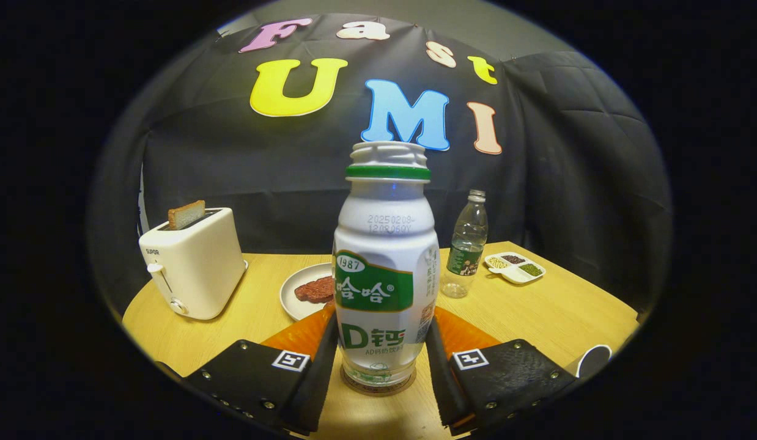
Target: Take the bottle from table, then pour the juice into the cup, finally place the bottle on the coaster
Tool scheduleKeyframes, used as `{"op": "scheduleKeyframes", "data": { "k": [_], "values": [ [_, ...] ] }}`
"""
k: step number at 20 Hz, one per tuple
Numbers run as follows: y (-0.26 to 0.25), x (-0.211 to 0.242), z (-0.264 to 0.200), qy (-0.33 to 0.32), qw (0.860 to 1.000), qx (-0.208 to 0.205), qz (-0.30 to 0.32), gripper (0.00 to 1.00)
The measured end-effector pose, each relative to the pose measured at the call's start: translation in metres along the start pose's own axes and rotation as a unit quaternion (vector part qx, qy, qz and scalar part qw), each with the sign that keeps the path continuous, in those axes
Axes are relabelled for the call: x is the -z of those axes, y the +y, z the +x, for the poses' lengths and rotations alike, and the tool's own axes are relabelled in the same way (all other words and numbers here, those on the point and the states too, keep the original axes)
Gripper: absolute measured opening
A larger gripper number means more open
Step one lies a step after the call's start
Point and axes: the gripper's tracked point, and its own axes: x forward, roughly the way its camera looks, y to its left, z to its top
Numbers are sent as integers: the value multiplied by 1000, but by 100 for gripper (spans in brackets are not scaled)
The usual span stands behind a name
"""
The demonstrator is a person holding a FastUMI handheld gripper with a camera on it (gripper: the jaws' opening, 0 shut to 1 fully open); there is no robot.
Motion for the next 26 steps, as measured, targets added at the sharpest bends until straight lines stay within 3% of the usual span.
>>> {"op": "scheduleKeyframes", "data": {
  "k": [7, 26],
  "values": [
    [17, 11, 21, -6, 1000, -28, -10, 71],
    [13, 48, 26, 9, 999, -31, -27, 78]
  ]
}}
